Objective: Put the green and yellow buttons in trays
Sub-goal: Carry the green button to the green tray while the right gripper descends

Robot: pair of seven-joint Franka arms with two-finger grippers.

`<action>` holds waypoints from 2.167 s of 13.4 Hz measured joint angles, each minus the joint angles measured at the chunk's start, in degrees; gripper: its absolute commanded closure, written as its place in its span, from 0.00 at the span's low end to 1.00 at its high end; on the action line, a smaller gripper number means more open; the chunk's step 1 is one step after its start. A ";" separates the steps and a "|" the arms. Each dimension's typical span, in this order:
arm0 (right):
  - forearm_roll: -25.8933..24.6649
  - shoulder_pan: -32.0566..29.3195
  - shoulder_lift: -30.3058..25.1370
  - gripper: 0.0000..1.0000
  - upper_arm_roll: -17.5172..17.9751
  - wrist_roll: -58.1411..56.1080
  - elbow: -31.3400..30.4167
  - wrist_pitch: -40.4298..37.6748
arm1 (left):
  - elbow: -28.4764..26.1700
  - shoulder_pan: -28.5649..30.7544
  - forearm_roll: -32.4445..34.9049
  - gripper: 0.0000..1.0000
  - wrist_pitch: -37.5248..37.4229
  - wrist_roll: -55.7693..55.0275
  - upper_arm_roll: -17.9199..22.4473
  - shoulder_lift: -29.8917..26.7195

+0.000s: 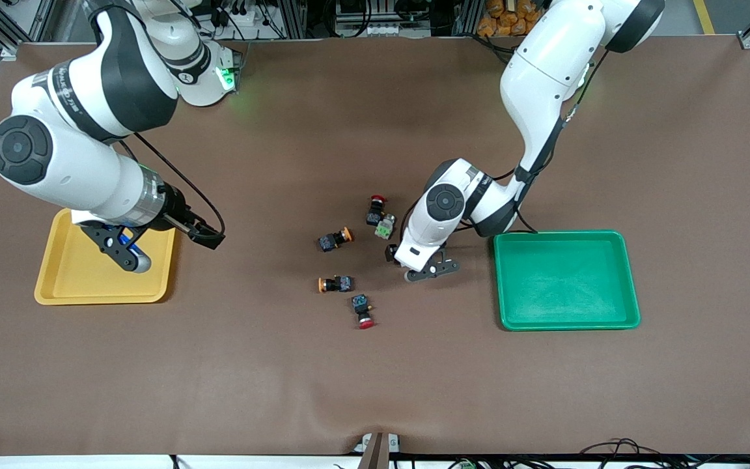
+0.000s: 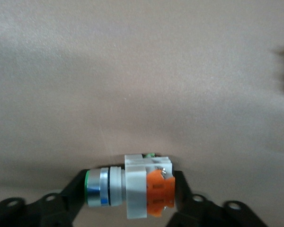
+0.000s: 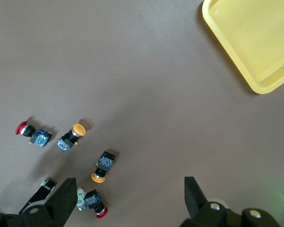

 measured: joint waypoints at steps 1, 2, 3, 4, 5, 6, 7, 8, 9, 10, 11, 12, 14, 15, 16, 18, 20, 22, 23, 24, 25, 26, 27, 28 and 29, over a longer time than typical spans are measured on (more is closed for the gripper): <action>0.00 0.50 0.00 0.00 0.01 1.25 -0.50 0.70 | 0.10 0.12 0.01 1.00 -0.11 -0.14 0.11 -0.50; 0.00 1.33 0.01 0.00 0.04 2.36 -1.21 1.06 | 0.08 0.56 0.01 1.00 -0.30 -0.19 0.33 -0.94; -0.01 2.44 0.01 0.00 0.06 3.43 -2.08 1.35 | -0.01 1.46 0.01 1.00 -1.04 -0.19 0.52 -1.68; -0.01 3.63 0.02 0.00 0.05 4.95 -2.84 1.65 | -0.30 2.72 0.01 1.00 -2.46 -0.03 0.62 -3.00; -0.03 4.69 0.04 0.00 0.06 6.78 -3.35 1.94 | -0.81 4.16 0.01 1.00 -4.70 0.64 0.69 -4.87; -0.03 5.66 0.04 0.00 0.07 8.75 -3.74 2.38 | -1.60 5.80 0.02 1.00 -7.46 1.85 0.73 -7.19; -0.05 6.45 0.04 0.00 0.07 10.50 -4.03 3.13 | -2.72 7.65 0.03 1.00 -10.20 3.59 0.77 -9.73; -0.06 6.96 0.05 0.00 0.07 11.70 -4.32 3.80 | -4.12 9.68 0.04 1.00 -12.43 5.46 0.82 -12.18; -0.06 7.19 0.09 0.00 0.07 12.25 -4.67 4.29 | -5.66 11.87 0.04 1.00 -14.07 7.06 0.85 -14.33; -0.06 7.24 0.19 0.00 0.06 12.38 -5.27 4.91 | -7.06 14.03 0.04 1.00 -15.29 8.15 0.89 -15.83; -0.06 7.37 0.65 0.00 0.05 12.62 -6.10 6.15 | -8.33 16.10 0.05 1.00 -16.08 9.00 0.91 -16.61; -0.05 7.84 1.52 0.00 0.04 13.76 -6.70 7.86 | -9.36 17.61 0.08 1.00 -16.25 9.45 0.92 -16.74; -0.05 10.12 4.10 0.00 0.08 17.93 -7.26 11.27 | -11.13 20.19 2.86 1.00 -16.25 10.25 0.94 -16.47; -0.06 11.60 5.59 0.00 0.09 19.95 -7.33 12.46 | -11.76 21.56 5.10 1.00 -16.25 10.57 0.97 -16.28; -0.07 12.85 7.05 0.00 0.09 21.31 -7.35 13.30 | -12.14 22.97 7.14 1.00 -16.24 10.72 0.97 -16.12; -0.08 14.29 9.20 0.00 0.08 22.16 -7.35 14.65 | -12.25 25.10 8.96 1.00 -16.21 11.65 0.96 -15.93; -0.08 14.92 10.53 0.00 0.07 22.24 -7.35 15.27 | -12.26 25.95 9.36 1.00 -15.90 11.96 0.95 -15.55; -0.08 15.30 11.79 0.00 0.06 22.24 -7.35 15.55 | -12.27 27.23 9.58 0.01 -14.54 13.45 0.97 -14.78; -0.08 15.49 12.48 0.00 0.06 22.24 -7.35 15.88 | -12.26 28.45 9.59 0.00 -13.76 14.86 0.98 -14.33; -0.08 15.62 13.10 0.00 0.06 22.24 -7.35 16.25 | -12.26 29.86 9.59 0.00 -12.88 16.13 0.99 -13.89; -0.08 15.70 13.77 0.00 0.06 22.24 -7.35 16.75 | -12.26 31.24 9.59 0.00 -12.26 17.16 0.99 -13.54; -0.08 15.75 14.42 0.00 0.06 22.24 -7.35 17.79 | -12.26 32.24 9.59 0.00 -12.08 17.48 0.89 -13.44; -0.08 15.91 15.09 0.00 0.06 22.24 -7.35 19.07 | -12.20 32.63 9.59 0.00 -12.56 17.36 0.54 -13.57; -0.08 16.29 15.74 0.00 0.06 22.24 -7.35 19.97 | -11.95 32.66 9.56 0.00 -14.43 16.46 -0.55 -13.96; -0.08 16.75 16.36 0.00 0.06 22.24 -7.34 20.43 | -11.68 32.59 9.37 0.00 -16.68 13.97 -2.56 -14.60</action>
